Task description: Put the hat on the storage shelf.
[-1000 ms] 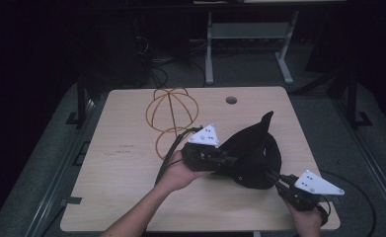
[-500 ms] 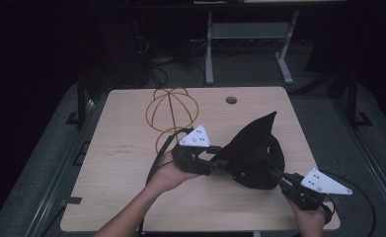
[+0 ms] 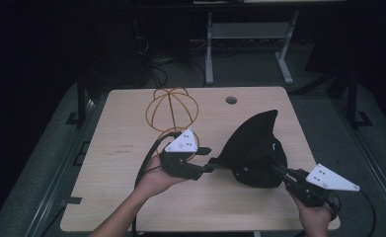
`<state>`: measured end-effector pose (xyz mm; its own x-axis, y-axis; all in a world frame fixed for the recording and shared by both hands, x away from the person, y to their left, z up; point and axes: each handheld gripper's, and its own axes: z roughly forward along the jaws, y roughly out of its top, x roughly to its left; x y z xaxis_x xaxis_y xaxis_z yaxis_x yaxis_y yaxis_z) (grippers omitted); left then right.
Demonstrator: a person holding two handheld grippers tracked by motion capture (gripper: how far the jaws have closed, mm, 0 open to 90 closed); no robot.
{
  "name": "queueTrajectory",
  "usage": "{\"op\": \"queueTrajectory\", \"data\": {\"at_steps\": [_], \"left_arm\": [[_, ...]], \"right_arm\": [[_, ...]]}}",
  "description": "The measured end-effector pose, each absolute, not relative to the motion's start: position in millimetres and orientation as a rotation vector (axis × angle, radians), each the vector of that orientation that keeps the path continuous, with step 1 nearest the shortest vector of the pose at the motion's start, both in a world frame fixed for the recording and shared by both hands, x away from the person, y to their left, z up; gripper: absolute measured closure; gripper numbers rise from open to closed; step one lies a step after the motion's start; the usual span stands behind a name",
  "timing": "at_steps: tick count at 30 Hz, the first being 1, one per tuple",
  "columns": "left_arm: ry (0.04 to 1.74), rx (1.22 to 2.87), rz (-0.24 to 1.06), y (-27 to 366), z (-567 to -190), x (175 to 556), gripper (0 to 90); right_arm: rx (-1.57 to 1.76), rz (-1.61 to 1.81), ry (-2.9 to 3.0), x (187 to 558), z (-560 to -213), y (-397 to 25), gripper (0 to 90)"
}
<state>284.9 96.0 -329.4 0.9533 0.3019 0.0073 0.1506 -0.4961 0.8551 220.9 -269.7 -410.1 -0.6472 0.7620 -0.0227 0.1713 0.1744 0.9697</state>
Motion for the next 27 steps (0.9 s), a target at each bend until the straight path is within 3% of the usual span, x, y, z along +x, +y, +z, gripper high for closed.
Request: {"op": "queueTrajectory", "data": {"at_steps": [27], "left_arm": [[0.433, 2.143, 0.253, 150, -377, 281, 39.1]], "right_arm": [[0.854, 1.546, 1.927, 243, -352, -266, 86.1]]}}
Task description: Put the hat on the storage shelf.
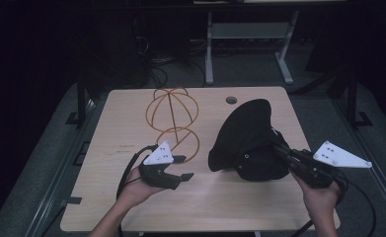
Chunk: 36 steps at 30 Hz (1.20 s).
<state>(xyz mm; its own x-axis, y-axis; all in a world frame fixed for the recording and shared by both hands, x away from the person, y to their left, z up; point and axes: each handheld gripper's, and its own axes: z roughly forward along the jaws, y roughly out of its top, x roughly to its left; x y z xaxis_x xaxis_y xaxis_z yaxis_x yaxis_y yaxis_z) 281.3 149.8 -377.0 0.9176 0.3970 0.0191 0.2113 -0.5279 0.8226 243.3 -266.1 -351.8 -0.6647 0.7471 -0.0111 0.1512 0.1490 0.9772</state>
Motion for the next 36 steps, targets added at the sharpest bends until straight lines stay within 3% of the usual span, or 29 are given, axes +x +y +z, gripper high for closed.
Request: {"op": "queueTrajectory", "data": {"at_steps": [15, 36], "left_arm": [[0.482, 2.142, 0.262, 167, -400, 282, 30.9], [0.481, 2.148, 0.267, 174, -412, 282, 28.2]], "right_arm": [[0.842, 1.535, 1.963, 259, -327, -257, 86.1], [0.861, 1.619, 1.972, 277, -293, -251, 86.1]]}}
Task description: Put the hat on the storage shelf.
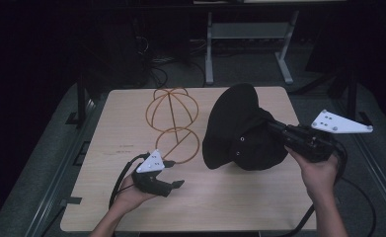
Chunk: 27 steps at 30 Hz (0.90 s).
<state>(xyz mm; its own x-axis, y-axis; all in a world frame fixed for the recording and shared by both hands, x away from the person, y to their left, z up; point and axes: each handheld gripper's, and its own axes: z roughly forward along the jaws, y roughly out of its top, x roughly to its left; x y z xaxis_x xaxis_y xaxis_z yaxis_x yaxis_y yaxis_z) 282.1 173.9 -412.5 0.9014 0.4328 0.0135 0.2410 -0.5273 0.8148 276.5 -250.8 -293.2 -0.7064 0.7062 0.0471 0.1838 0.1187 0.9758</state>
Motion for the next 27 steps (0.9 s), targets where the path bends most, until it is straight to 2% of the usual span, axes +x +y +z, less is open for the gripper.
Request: {"op": "queueTrajectory", "data": {"at_steps": [27], "left_arm": [[0.482, 2.133, 0.259, 182, -416, 284, 27.7]], "right_arm": [[0.822, 1.683, 2.048, 316, -245, -212, 86.0]]}}
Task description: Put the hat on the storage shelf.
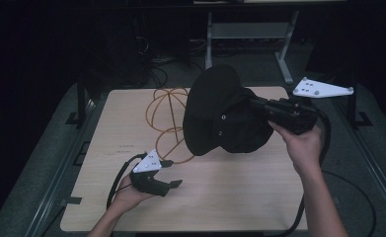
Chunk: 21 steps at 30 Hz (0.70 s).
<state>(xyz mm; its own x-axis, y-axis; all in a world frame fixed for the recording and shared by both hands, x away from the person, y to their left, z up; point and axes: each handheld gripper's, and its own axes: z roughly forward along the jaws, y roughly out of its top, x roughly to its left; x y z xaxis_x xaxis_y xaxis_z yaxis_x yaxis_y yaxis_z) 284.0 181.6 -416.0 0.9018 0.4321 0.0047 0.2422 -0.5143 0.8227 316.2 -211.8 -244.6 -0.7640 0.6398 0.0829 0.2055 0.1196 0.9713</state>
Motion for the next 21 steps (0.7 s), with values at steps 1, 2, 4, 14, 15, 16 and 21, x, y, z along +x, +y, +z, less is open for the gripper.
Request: {"op": "queueTrajectory", "data": {"at_steps": [1, 2, 4, 14, 15, 16, 21], "left_arm": [[0.481, 2.133, 0.26, 182, -416, 284, 27.7], [0.48, 2.133, 0.26, 182, -416, 284, 27.7], [0.477, 2.135, 0.26, 182, -416, 284, 27.7], [0.476, 2.13, 0.264, 184, -416, 285, 27.7], [0.477, 2.129, 0.262, 184, -416, 285, 27.7], [0.475, 2.129, 0.262, 183, -416, 285, 27.7], [0.478, 2.12, 0.26, 182, -417, 285, 27.7]], "right_arm": [[0.819, 1.682, 2.05, 318, -243, -210, 86.0], [0.819, 1.683, 2.054, 320, -242, -208, 86.0], [0.819, 1.683, 2.058, 322, -240, -205, 86.0], [0.806, 1.694, 2.077, 333, -225, -191, 86.0], [0.803, 1.697, 2.079, 335, -223, -189, 86.0], [0.797, 1.697, 2.082, 336, -222, -187, 86.0], [0.793, 1.705, 2.094, 341, -216, -180, 86.0]]}}
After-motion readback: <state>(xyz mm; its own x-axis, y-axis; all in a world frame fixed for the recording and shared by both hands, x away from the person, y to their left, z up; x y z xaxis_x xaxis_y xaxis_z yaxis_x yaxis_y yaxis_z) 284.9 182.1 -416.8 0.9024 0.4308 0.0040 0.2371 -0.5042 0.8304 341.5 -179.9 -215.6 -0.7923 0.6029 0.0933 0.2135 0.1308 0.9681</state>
